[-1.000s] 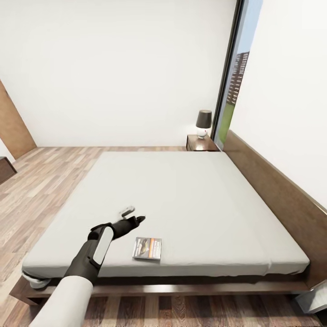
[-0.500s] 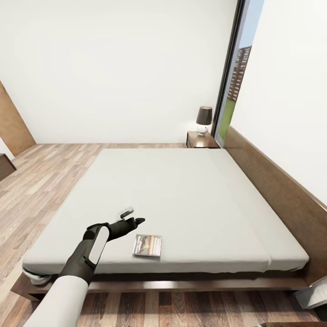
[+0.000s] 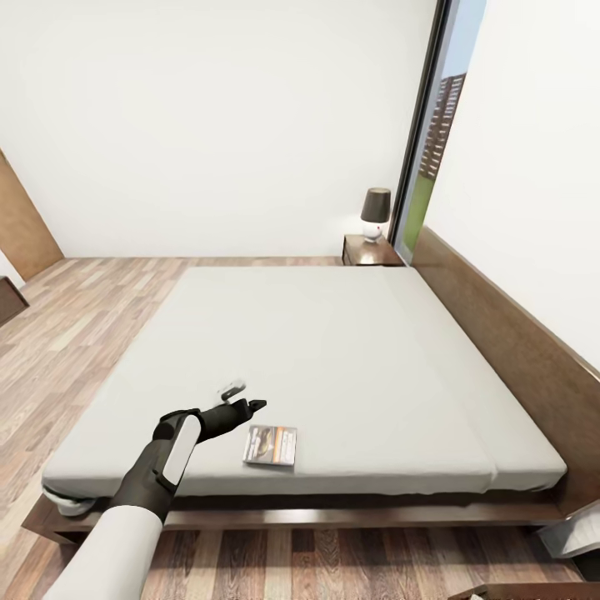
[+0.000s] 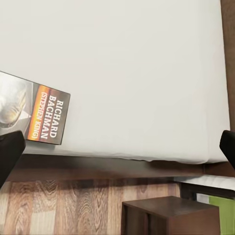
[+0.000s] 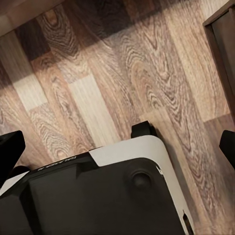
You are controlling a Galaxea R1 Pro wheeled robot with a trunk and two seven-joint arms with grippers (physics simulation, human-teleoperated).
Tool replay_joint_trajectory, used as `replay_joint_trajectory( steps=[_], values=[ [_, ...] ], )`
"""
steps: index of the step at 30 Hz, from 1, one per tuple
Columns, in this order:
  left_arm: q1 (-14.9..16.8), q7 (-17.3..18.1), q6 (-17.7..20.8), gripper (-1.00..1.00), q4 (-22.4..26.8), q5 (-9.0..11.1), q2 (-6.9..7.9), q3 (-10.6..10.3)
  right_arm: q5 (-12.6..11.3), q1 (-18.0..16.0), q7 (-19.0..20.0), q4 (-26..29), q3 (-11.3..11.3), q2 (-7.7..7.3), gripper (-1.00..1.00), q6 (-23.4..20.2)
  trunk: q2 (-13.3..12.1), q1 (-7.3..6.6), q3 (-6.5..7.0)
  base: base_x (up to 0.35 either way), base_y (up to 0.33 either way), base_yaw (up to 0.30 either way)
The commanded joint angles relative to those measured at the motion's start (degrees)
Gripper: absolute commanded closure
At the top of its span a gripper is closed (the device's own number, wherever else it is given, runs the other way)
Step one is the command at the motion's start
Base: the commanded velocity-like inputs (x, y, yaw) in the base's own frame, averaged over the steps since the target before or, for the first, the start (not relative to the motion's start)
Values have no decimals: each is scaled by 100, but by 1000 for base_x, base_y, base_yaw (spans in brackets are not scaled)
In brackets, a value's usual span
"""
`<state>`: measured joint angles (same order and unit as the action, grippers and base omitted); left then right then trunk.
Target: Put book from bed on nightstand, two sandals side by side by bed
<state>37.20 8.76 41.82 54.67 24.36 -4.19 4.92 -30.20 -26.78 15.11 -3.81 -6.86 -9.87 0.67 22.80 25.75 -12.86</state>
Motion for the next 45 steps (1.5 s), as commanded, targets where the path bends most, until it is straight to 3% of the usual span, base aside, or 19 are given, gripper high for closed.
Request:
replay_joint_trajectory(
  steps=[1, 4, 7, 8, 10, 12, 16, 31, 39, 45],
  values=[
    [6, 32, 41, -100, 2, -9, -6, 27, -59, -11, 60, -18, -53, -1, -100, 1, 12, 3, -20, 0, 0, 0],
    [4, 35, 44, -100, 1, -5, -10, 23, -51, -11, 585, 32, -59, -10, -100, -70, 12, 3, -46, 0, 0, 0],
    [5, 30, 57, -100, 0, -2, -13, 19, -48, -16, 1981, 419, -67, -41, -100, -379, 12, 3, -73, 0, 0, 38],
    [4, 30, 60, -100, 0, -1, -13, 19, -48, -18, 2556, 728, -73, -54, -100, -697, 12, 3, -81, 0, 0, 84],
    [6, 29, 62, -100, 0, -1, -17, 15, -23, -19, 3111, 1158, -91, -62, -100, -1093, 12, 3, -98, 0, 0, 105],
    [4, 30, 62, -100, 0, -1, -19, 12, 54, -20, 3396, 1462, -120, -71, -100, -1289, 12, 3, -114, 0, 0, 121],
    [6, 31, 63, -100, 0, -1, -23, 10, 127, -20, 3559, 1604, -133, -89, -100, -1406, 12, 3, -146, 0, 0, 129],
    [3, 33, 63, -100, -8, 8, -58, 9, 129, -17, 3561, 1573, -124, -91, -100, -1344, 12, 3, -206, 0, 0, 21],
    [4, 33, 63, -100, -9, 8, -66, 9, 100, -15, 3566, 1058, -95, -101, -100, -1322, 12, 3, -218, 0, 0, 0],
    [2, 35, 63, -100, -9, 8, -70, 9, 88, -14, 3569, 969, -81, -94, -100, -1324, 12, 3, -219, 0, 0, 0]
  ],
)
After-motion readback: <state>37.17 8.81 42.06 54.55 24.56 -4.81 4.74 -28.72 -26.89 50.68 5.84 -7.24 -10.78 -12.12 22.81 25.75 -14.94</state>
